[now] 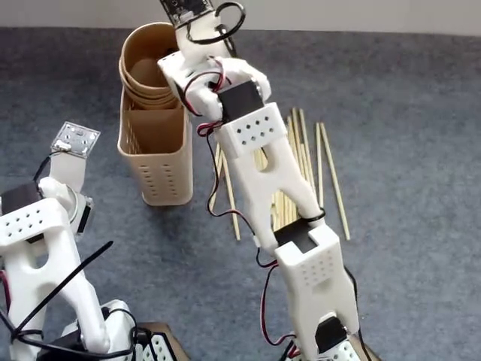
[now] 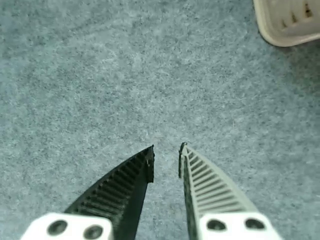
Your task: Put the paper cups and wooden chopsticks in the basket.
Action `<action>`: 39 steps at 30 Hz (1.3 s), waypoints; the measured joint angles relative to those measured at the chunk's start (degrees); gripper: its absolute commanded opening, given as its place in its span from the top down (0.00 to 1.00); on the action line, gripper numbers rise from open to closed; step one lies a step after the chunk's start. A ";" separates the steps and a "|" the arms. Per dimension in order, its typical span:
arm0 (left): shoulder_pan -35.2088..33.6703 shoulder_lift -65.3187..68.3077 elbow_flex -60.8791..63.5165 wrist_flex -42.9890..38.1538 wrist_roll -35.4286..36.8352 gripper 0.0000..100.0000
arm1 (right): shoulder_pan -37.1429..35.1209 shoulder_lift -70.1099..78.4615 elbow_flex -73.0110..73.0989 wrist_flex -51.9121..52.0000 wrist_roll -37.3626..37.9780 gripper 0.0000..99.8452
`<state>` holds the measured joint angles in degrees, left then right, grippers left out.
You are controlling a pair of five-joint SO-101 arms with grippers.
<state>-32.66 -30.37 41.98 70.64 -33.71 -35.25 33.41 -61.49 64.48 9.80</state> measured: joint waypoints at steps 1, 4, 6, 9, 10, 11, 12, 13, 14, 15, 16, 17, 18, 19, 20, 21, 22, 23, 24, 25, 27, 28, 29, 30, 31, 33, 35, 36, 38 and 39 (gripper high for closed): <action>0.00 0.00 0.18 0.00 0.00 0.89 | -0.18 0.00 0.00 0.18 0.00 0.66; 0.00 0.00 0.26 0.00 0.00 0.89 | -0.26 0.00 -0.70 0.35 0.00 0.66; 0.00 0.00 0.26 -0.09 0.00 0.89 | -0.26 -0.18 -2.37 1.14 0.00 0.66; 0.00 0.00 0.26 -2.37 0.00 0.89 | -0.70 -0.35 -5.36 2.46 0.09 0.66; 0.00 0.00 0.26 -3.34 0.00 0.89 | -0.79 -0.35 -6.33 2.99 0.09 0.66; 0.00 0.00 0.26 -4.57 0.53 0.89 | -0.97 -0.35 -7.21 3.69 0.09 0.66; 0.00 0.00 0.26 -6.42 1.67 0.89 | -0.97 -0.35 -8.00 4.40 0.09 0.66; 0.00 0.00 0.26 -8.88 3.69 0.89 | -0.97 -0.35 -8.88 4.92 0.09 0.66; 0.00 0.00 0.26 -11.87 6.07 0.89 | -0.97 -0.35 -10.02 5.27 0.09 0.66; -0.18 0.00 0.00 -14.95 8.53 0.89 | -1.14 -0.35 -11.52 5.63 0.09 0.66; -0.53 0.00 -0.88 -17.93 11.08 0.89 | -1.49 -0.35 -13.19 5.98 0.09 0.66; -1.05 0.00 -2.29 -19.69 13.36 0.89 | -1.85 -0.35 -14.77 6.59 0.09 0.66; -1.67 -0.26 -4.57 -20.04 15.38 0.89 | -2.29 -0.35 -16.09 7.56 0.53 0.66; -2.20 -1.05 -7.12 -19.43 17.14 0.89 | -2.64 -0.44 -17.32 8.35 1.41 0.66; -2.55 -2.37 -10.11 -18.11 18.46 0.89 | -2.99 -0.44 -18.11 8.97 2.37 0.66; -2.99 -4.13 -13.54 -15.91 19.60 0.89 | -3.25 -0.44 -18.64 9.49 3.16 0.66; -3.08 -6.42 -17.14 -13.01 20.48 0.89 | -3.43 -0.44 -18.90 10.11 3.78 0.66; -3.08 -8.97 -20.92 -9.67 21.19 0.89 | -3.43 -0.44 -18.99 10.81 4.22 0.66; -2.99 -11.96 -24.70 -5.98 21.89 0.89 | -3.43 -0.44 -18.99 11.69 4.40 0.66; -2.81 -15.47 -27.69 -2.37 22.51 0.89 | -3.43 -0.44 -18.99 12.57 4.40 0.66; -2.37 -23.74 -29.80 4.22 23.21 0.89 | -3.34 -0.44 -18.99 15.12 4.57 0.66; -1.41 -27.87 -29.36 6.59 23.30 0.89 | -3.34 -0.44 -18.99 16.70 4.75 0.66; -0.62 -31.82 -27.87 8.62 23.30 0.89 | -3.16 -0.44 -18.99 18.37 4.75 0.66; 0.53 -36.13 -25.49 9.76 23.30 0.89 | -2.99 -0.44 -19.34 19.78 4.75 0.66; 1.41 -40.79 -22.33 10.29 23.30 0.89 | -2.64 -0.44 -20.04 21.36 4.75 0.66; 2.37 -50.20 -14.77 9.85 23.30 0.89 | -1.41 -0.44 -22.33 25.23 4.75 0.66; 2.81 -59.69 -4.84 8.09 23.30 0.89 | 0.18 -0.44 -24.53 28.92 4.75 0.66; 3.16 -64.44 0.26 6.59 23.38 0.89 | 0.97 -0.44 -24.97 30.24 4.75 0.66; 3.25 -71.21 10.64 2.11 23.74 0.89 | 2.55 -0.44 -25.23 31.56 3.16 0.66; 3.08 -72.26 15.74 -0.53 23.74 0.89 | 3.34 -0.44 -25.23 31.65 2.46 0.66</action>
<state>-29.58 -102.64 57.71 70.11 -9.98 -31.91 32.97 -86.73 96.13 12.26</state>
